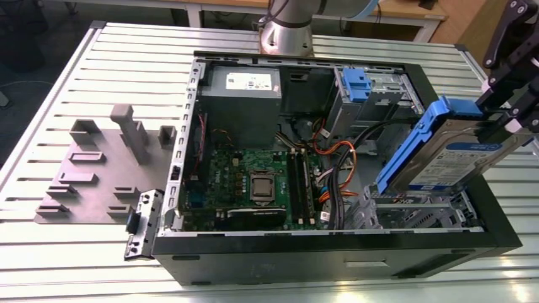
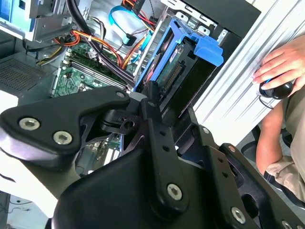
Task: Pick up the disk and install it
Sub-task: 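Insert the disk into the insertion slot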
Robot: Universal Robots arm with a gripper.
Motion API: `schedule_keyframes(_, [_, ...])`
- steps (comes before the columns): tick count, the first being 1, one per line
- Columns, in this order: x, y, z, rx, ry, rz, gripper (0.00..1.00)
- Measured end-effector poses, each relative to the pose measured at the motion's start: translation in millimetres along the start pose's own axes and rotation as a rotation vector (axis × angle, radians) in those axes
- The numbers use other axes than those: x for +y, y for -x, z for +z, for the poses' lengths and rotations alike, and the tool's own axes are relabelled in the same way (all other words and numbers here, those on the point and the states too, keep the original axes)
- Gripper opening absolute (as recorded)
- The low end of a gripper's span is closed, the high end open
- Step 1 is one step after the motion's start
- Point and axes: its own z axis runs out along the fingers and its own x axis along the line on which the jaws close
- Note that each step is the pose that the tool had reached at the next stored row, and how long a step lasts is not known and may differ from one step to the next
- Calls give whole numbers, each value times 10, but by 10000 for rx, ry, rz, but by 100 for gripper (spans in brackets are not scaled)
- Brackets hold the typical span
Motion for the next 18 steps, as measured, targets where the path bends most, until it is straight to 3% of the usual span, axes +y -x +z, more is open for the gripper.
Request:
schedule_keyframes(9, [-3, -13, 68, 0, 0, 0, 35])
schedule_keyframes(18, [-3, -22, 79, -1, 0, 0, 35])
